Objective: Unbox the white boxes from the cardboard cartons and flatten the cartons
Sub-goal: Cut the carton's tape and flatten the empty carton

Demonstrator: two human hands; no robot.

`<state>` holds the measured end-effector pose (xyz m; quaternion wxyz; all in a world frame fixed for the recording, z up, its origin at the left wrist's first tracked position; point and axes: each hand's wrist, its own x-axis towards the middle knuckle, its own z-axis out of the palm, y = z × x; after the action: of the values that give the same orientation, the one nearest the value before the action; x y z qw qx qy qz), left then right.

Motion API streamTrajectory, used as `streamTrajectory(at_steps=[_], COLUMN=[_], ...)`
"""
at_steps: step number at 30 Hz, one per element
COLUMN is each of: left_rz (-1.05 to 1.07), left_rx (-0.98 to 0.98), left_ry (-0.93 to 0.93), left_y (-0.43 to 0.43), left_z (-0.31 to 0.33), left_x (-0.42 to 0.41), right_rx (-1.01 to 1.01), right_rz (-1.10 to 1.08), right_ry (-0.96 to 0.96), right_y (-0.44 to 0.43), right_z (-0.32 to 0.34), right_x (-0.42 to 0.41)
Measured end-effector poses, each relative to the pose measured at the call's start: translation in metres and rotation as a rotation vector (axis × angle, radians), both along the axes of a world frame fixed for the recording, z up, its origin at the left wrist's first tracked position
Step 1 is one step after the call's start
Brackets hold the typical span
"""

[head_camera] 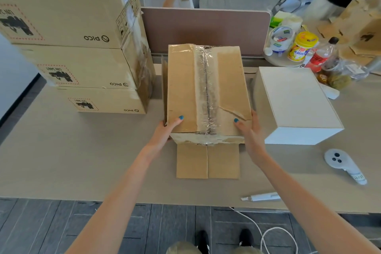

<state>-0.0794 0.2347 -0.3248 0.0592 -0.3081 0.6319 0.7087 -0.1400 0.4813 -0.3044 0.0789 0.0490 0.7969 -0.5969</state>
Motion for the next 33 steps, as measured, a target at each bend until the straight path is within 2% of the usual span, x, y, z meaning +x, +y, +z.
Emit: streamTrajectory(at_steps=[5, 12, 17, 21, 22, 26, 29, 33], left_rz=[0.037, 0.089, 0.146, 0.059, 0.052, 0.051, 0.016, -0.070], left_rx=[0.009, -0.083, -0.274, -0.724, -0.773, -0.672, -0.822, -0.874], left_ry=[-0.018, -0.066, -0.002, -0.035, -0.002, 0.183, 0.225, 0.191], left_y=[-0.017, -0.030, -0.024, -0.026, -0.026, -0.018, -0.013, -0.002], left_z=[-0.011, -0.030, -0.027, -0.026, -0.024, -0.016, -0.015, -0.017], left_x=[0.006, 0.012, 0.001, -0.006, -0.007, -0.007, -0.006, 0.003], right_rx=[0.125, 0.279, 0.376, 0.403, 0.411, 0.400, 0.471, 0.569], right_rz=[0.081, 0.201, 0.282, 0.300, 0.308, 0.292, 0.279, 0.260], right_ry=[0.011, -0.054, -0.057, -0.103, -0.120, -0.127, -0.104, -0.098], right_y=[-0.014, -0.026, -0.040, -0.049, -0.049, -0.046, -0.039, -0.019], right_z=[-0.005, -0.010, -0.002, -0.001, -0.002, -0.004, -0.005, -0.004], right_x=[0.006, -0.005, -0.026, -0.041, -0.043, -0.045, -0.039, -0.025])
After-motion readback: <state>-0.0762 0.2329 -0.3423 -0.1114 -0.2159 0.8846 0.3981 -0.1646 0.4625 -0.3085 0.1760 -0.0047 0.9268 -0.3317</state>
